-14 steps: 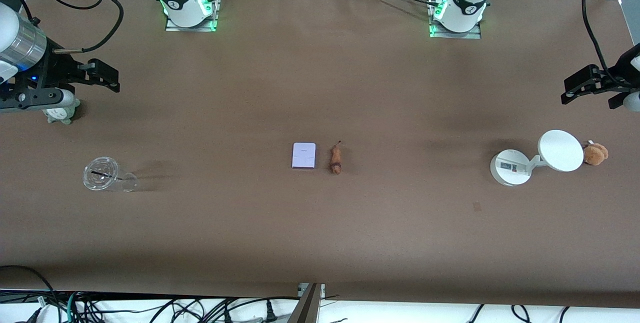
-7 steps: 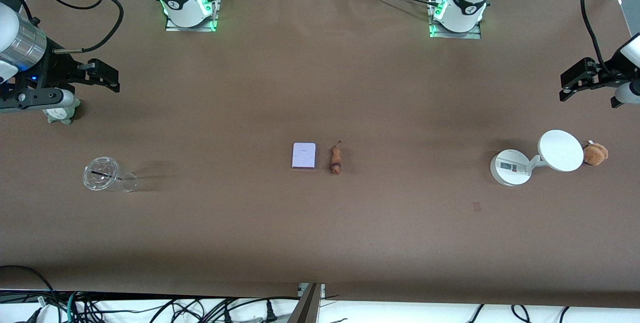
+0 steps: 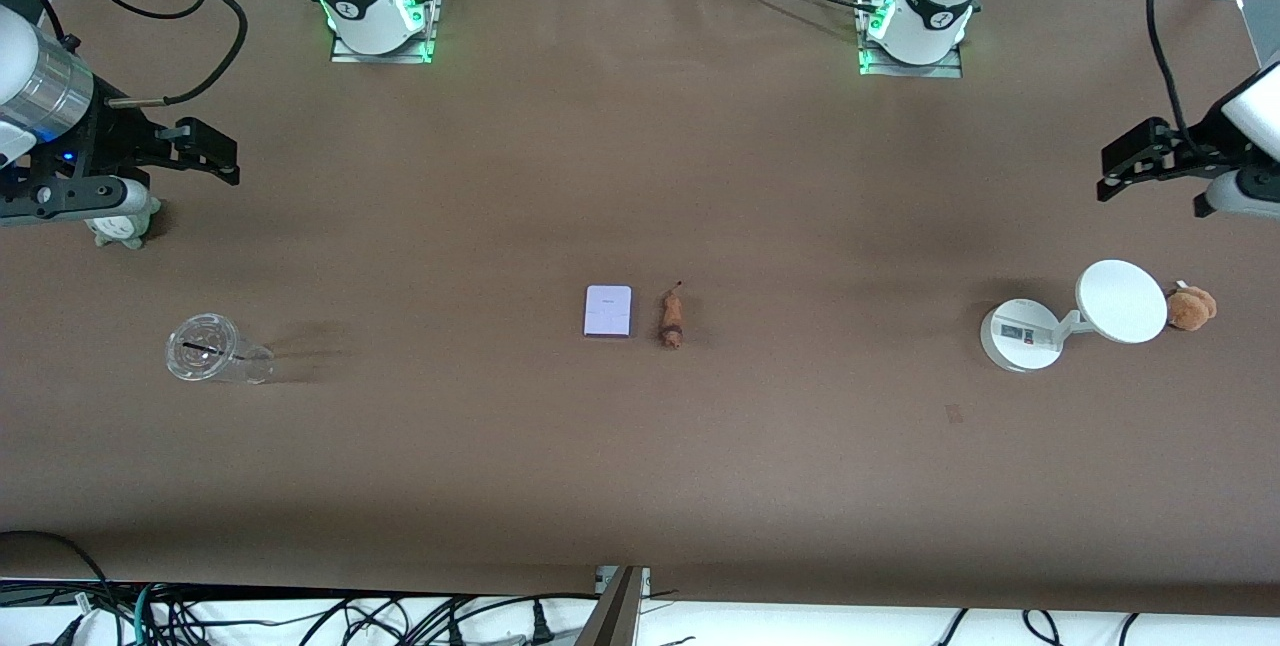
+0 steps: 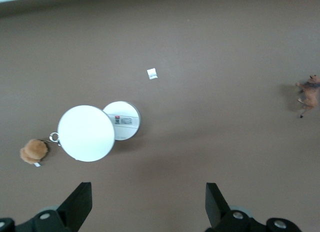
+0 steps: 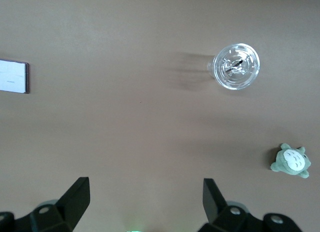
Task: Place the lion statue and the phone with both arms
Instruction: 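Reach the left gripper over the brown lion statue beside the phone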
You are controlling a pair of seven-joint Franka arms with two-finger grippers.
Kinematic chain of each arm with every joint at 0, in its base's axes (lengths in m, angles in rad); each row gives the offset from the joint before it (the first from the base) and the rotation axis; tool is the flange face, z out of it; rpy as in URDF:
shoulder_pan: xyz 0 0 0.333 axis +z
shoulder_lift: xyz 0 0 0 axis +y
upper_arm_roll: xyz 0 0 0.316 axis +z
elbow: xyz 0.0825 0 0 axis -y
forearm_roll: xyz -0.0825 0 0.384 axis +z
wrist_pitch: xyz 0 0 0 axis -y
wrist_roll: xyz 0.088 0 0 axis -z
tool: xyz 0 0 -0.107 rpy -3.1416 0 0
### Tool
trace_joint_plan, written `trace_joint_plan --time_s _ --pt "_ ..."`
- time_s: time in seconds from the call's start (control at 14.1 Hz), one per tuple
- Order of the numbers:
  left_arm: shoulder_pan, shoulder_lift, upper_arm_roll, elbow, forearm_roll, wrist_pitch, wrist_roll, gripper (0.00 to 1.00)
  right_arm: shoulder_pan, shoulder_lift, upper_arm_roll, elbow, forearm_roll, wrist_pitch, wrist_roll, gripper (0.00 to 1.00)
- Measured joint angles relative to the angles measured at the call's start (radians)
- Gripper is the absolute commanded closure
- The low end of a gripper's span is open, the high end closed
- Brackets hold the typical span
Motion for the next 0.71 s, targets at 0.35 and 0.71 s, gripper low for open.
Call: trace_joint_plan --time_s 0.35,0.71 --pt "0.000 0.152 0.000 -0.012 -0.003 -0.024 0.005 0.00 0.000 0.000 0.000 0.001 0.000 0.000 0.000 0.00" --pt "-0.009 0.157 0.000 -0.004 0.013 -0.030 -0.009 0.00 -0.001 0.004 0.000 0.001 0.000 0.000 0.000 0.00"
